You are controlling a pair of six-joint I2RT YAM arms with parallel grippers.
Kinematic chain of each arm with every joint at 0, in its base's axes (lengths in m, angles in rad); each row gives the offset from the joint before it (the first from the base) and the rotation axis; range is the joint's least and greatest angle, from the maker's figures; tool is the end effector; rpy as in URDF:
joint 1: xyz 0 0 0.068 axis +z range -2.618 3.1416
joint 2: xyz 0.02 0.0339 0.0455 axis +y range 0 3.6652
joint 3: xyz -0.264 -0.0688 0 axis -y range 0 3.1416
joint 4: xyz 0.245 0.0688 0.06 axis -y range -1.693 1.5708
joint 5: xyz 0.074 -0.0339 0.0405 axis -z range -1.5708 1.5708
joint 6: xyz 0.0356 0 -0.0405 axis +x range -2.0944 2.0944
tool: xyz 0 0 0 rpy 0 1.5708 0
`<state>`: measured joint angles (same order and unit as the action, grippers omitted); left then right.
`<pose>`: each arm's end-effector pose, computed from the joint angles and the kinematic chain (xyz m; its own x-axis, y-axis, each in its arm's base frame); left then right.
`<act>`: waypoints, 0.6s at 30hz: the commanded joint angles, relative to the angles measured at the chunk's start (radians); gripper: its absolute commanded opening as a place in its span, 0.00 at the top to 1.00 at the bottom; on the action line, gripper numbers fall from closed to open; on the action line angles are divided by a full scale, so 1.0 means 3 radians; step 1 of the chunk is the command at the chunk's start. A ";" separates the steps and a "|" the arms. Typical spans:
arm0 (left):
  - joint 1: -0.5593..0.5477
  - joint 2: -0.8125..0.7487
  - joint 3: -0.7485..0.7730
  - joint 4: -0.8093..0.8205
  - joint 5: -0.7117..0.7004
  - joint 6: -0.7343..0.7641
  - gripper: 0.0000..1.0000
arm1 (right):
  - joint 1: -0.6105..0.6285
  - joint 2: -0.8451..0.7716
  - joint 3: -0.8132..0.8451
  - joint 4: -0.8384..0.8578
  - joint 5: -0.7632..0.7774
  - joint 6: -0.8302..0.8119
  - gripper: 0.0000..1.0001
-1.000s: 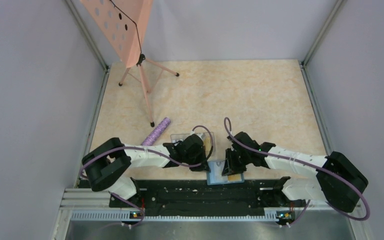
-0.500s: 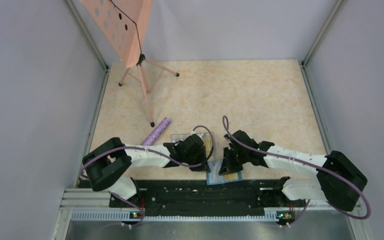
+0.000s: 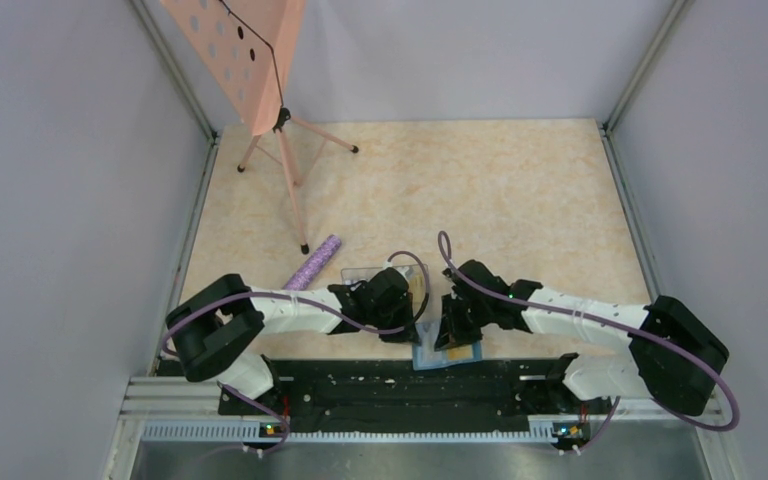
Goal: Put the credit cards into the card holder
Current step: Insert the credit card into the card holder.
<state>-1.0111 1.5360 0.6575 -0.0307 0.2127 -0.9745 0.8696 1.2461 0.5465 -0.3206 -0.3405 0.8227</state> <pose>0.1424 -0.2415 0.1412 -0.9776 0.0370 -0.2072 0.1572 0.7830 -0.6019 0.1316 0.1743 0.1602 -0.9845 -0.0951 -0.1473 -0.1636 0.8001 0.5771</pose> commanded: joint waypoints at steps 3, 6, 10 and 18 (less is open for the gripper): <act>0.0012 -0.0055 -0.0008 -0.0290 -0.0194 -0.0046 0.95 | 0.0089 -0.0009 0.0168 -0.0062 0.0298 -0.0046 0.81; 0.0013 -0.0160 0.0009 -0.0362 -0.0255 -0.0035 0.89 | 0.0093 -0.0024 0.0171 -0.0163 0.0354 -0.0080 0.68; 0.0011 -0.0247 0.0026 -0.0437 -0.0289 -0.0037 0.80 | 0.0098 -0.0086 0.0190 -0.0269 0.0403 -0.0100 0.48; 0.0014 -0.0372 -0.0014 -0.0306 -0.0216 -0.0060 0.71 | 0.0096 -0.0336 0.0187 -0.0393 0.0530 -0.0124 0.34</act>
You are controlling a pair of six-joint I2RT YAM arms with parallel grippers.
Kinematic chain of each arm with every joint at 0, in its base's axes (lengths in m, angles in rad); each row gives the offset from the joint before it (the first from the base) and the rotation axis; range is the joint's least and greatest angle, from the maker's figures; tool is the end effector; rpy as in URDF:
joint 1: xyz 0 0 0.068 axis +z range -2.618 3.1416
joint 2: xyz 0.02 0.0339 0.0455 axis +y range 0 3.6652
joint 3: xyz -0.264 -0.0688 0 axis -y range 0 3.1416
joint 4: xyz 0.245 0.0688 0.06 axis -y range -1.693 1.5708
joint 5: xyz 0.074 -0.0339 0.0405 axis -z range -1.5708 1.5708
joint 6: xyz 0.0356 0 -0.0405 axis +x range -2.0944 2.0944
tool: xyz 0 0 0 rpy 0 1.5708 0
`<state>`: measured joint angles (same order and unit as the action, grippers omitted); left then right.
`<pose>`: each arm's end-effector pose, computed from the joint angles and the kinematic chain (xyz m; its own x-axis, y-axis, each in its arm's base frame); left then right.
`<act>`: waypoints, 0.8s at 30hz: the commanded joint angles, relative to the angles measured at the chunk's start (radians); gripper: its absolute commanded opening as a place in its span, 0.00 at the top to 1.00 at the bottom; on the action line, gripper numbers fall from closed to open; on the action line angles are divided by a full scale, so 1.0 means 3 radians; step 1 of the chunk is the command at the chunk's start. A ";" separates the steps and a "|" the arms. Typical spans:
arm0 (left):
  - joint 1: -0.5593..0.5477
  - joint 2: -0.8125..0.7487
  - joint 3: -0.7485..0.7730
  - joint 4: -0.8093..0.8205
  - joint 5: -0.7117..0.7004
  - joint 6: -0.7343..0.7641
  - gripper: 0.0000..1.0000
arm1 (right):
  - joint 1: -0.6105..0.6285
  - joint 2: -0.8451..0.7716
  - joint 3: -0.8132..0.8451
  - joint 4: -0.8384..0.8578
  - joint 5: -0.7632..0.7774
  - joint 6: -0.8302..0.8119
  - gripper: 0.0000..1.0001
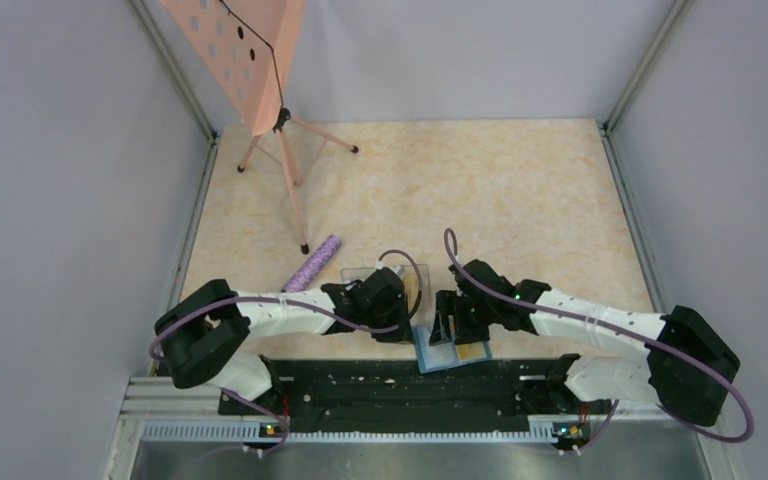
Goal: Put the credit cards into the card holder
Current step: Insert the credit card into the card holder.
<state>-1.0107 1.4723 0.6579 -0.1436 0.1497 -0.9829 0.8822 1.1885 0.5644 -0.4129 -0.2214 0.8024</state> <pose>0.1382 -0.2304 0.1499 -0.9760 0.0077 -0.2175 0.1283 0.8277 -0.5463 0.1279 0.1677 0.1704 -0.9729 -0.0782 -0.2177 -0.1795 0.8488 0.4972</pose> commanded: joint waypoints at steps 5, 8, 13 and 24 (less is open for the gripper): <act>0.0012 -0.0183 -0.0016 0.0252 0.0135 -0.0056 0.70 | 0.0055 -0.0124 0.0043 -0.0032 0.0145 -0.0048 0.47; 0.0007 -0.0169 -0.0007 0.0355 0.0198 -0.0074 0.70 | 0.0045 -0.0065 -0.0015 0.0009 0.0171 -0.0048 0.59; -0.0005 -0.0052 -0.0002 0.0642 0.0327 -0.0146 0.69 | 0.0005 -0.0018 -0.0120 0.0111 0.0196 -0.0043 0.83; -0.0050 0.0346 0.0121 0.0690 0.0342 -0.0155 0.60 | -0.0092 0.0306 -0.0351 0.0352 0.0094 -0.0056 0.99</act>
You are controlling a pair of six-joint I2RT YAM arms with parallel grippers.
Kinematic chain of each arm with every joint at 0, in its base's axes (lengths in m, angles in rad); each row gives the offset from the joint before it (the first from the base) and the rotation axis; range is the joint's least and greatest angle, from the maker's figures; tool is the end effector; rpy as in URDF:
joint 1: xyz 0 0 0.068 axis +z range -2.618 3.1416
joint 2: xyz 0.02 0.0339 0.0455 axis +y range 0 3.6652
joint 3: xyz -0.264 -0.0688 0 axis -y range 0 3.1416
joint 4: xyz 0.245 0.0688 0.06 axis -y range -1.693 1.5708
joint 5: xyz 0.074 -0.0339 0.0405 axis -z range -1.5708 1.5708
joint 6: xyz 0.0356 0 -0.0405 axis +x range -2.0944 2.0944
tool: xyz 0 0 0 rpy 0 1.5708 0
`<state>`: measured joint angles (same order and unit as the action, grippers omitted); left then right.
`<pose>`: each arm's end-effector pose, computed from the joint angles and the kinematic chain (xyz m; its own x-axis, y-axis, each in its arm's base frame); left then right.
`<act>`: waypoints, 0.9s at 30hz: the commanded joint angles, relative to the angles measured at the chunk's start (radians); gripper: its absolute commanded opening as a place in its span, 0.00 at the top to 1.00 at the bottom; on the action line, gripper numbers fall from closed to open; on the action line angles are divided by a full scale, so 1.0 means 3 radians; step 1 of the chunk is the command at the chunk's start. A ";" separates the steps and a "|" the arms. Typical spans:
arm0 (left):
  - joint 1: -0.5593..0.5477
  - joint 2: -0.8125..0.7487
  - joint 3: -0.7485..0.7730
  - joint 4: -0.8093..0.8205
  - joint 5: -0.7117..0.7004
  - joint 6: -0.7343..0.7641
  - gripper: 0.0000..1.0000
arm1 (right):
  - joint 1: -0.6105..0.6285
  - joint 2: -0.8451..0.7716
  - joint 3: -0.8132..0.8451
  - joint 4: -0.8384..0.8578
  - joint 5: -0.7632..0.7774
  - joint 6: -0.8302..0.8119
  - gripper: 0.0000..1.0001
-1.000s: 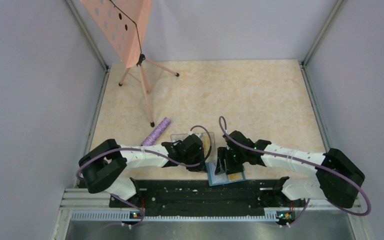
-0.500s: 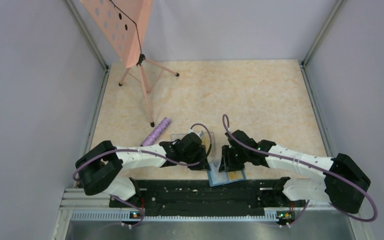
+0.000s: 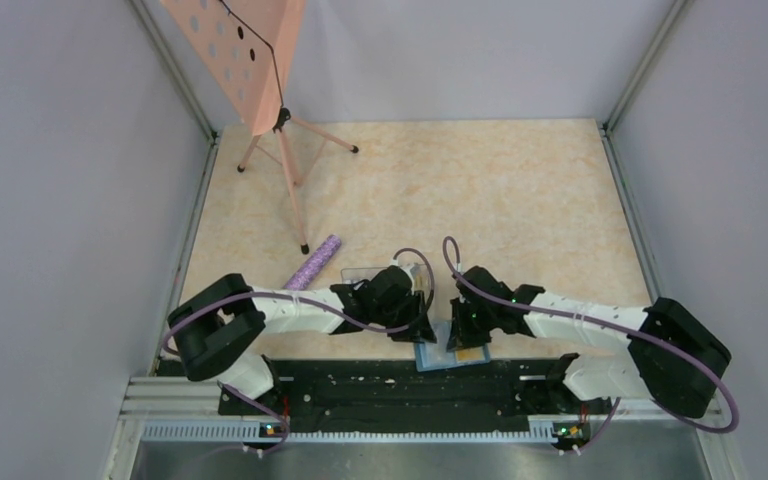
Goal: Put the credit cards into the card holder
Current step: Insert the credit card into the card holder, then turn over the card slot in the card holder.
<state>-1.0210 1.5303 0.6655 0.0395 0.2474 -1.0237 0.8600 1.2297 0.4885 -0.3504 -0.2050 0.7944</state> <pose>0.1428 -0.2497 0.1500 -0.9799 0.0142 -0.1992 0.1473 0.7249 -0.6729 0.1270 0.1587 0.1445 -0.9787 -0.0662 -0.1942 -0.1498 0.8775 0.4555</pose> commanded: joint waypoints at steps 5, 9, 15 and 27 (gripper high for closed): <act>-0.0040 0.0206 0.0144 0.0089 0.0004 0.0002 0.61 | -0.0022 0.0234 -0.0107 0.0186 0.0018 -0.0031 0.99; -0.0052 0.0175 0.0180 0.0102 -0.0001 -0.0008 0.78 | -0.0020 0.0252 -0.0105 0.0217 -0.0025 -0.0039 1.00; -0.0054 -0.0007 0.0285 -0.0394 -0.0195 0.0056 1.00 | -0.0022 0.0033 0.0031 0.0051 0.0012 -0.0053 0.95; -0.0083 0.0089 0.1133 -0.1955 -0.0634 0.0380 0.87 | -0.0249 -0.0664 0.0157 -0.0245 0.0129 -0.0013 0.74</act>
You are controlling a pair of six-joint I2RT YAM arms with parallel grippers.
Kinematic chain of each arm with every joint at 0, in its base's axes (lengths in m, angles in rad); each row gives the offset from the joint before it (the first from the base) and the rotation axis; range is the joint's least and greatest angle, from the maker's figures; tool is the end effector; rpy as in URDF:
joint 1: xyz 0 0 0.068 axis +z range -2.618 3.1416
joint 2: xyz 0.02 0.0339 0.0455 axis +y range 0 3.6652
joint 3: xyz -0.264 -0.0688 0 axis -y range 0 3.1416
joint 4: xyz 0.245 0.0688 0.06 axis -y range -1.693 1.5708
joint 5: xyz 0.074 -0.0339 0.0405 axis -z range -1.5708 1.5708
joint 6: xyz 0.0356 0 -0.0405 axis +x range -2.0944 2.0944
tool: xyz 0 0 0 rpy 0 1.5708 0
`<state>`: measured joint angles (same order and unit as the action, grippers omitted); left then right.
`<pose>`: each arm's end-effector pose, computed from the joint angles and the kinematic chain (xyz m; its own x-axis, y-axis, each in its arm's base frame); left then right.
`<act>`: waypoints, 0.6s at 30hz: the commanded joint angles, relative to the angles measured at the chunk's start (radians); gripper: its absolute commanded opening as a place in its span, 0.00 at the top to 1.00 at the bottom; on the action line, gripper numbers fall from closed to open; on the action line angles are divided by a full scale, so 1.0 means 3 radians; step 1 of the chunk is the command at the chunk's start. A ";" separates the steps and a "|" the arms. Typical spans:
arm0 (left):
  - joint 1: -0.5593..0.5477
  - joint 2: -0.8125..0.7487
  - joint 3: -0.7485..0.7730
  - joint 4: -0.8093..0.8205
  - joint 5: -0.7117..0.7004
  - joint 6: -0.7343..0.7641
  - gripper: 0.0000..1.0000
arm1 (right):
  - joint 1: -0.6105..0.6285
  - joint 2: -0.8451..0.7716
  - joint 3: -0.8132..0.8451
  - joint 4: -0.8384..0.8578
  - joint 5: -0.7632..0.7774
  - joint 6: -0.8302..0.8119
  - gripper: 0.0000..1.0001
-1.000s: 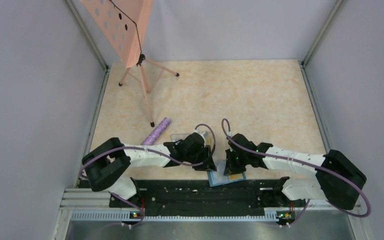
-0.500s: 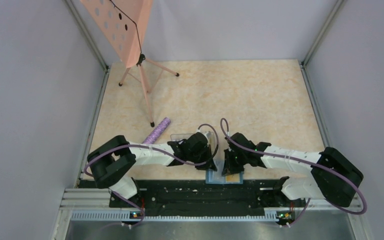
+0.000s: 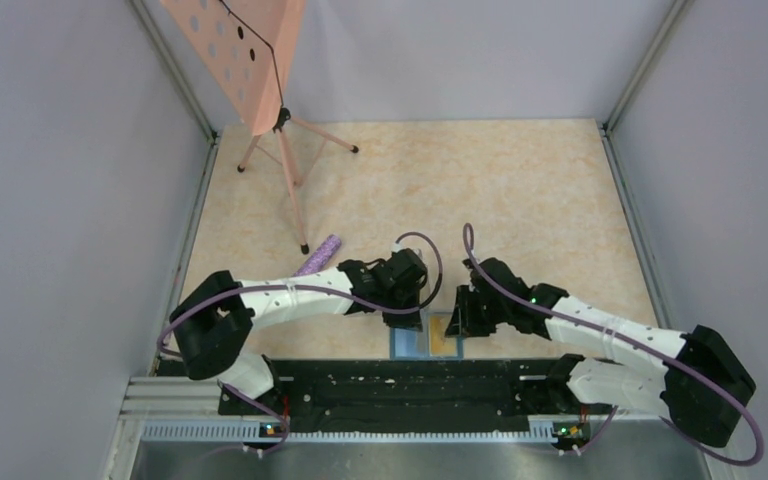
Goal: Put the credit cards into the card holder
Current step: Turn over the card slot in the card holder.
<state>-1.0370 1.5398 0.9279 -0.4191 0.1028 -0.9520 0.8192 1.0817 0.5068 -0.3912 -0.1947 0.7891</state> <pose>0.1511 -0.2628 0.1919 -0.9726 0.0531 -0.2264 0.1568 0.8688 -0.4697 0.1289 0.1480 0.1741 -0.9578 -0.0050 -0.2875 -0.1592 0.8419 0.5156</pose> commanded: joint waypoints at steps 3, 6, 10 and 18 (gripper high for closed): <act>-0.0053 0.0179 0.0332 -0.0237 0.0035 0.0155 0.74 | -0.0179 -0.0267 0.0045 -0.0168 0.0086 -0.0002 0.73; -0.0087 0.0319 0.0386 -0.0035 0.0199 0.0140 0.66 | -0.0248 -0.0360 0.0020 -0.0235 0.0078 -0.0019 0.73; -0.0139 0.0457 0.0435 0.0218 0.0382 0.0092 0.63 | -0.0311 -0.0478 0.0035 -0.0351 0.0103 -0.0044 0.72; -0.0243 0.0693 0.0553 0.0536 0.0583 0.0033 0.61 | -0.0401 -0.0589 0.0118 -0.0519 0.0163 -0.0087 0.70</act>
<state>-1.0950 1.7290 1.0550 -0.3515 0.2310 -0.9291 0.7151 0.9291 0.5049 -0.5152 -0.1692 0.7811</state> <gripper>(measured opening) 0.386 0.292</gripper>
